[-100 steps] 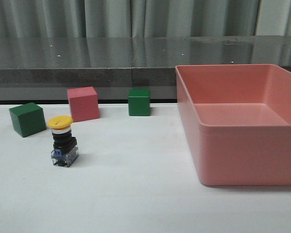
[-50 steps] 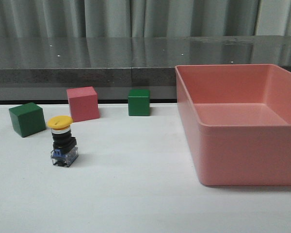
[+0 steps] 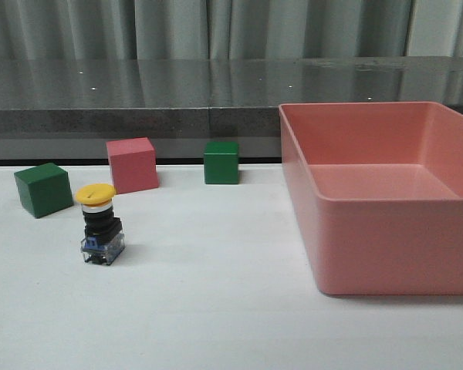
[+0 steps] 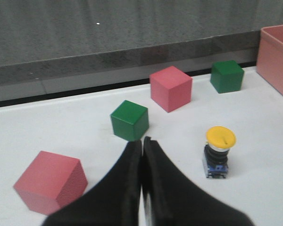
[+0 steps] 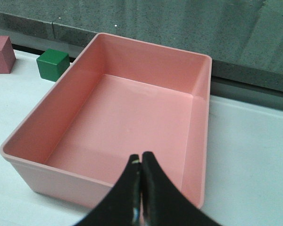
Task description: Place and stand button with both arms
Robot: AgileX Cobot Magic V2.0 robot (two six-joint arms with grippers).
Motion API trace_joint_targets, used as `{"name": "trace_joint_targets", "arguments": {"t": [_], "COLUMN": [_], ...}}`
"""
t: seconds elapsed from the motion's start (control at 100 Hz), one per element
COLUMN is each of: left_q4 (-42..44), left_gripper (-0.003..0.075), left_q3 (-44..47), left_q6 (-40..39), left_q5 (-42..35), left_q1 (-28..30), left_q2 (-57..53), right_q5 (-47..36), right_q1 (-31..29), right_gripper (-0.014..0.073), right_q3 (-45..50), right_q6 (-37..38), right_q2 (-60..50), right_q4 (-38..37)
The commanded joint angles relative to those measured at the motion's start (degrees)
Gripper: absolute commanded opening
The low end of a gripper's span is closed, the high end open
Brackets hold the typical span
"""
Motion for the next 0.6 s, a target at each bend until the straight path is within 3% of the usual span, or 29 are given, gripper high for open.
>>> {"name": "trace_joint_targets", "arguments": {"t": [0.0,0.39,0.59], "left_q4": [10.71,11.73,11.73], "left_gripper": [-0.002,-0.002,-0.002], "left_q3": [2.51,19.74,20.08], "left_q6": [-10.48,-10.73,-10.73], "left_q5": [-8.01,-16.08,-17.13], "left_q1": [-0.47,3.37,3.49], "left_q2": [-5.03,-25.93,-28.31], "right_q5": [-4.19,-4.19,-4.17], "right_q1": [-0.25,-0.25,-0.25], "right_gripper": [-0.0062,-0.0062,-0.0062], "right_q3": [-1.41,-1.41,-1.41], "right_q6": [-0.14,-0.14,-0.14], "right_q2": [0.1,0.1,0.1], "right_q4": [0.61,0.61,0.61]}}
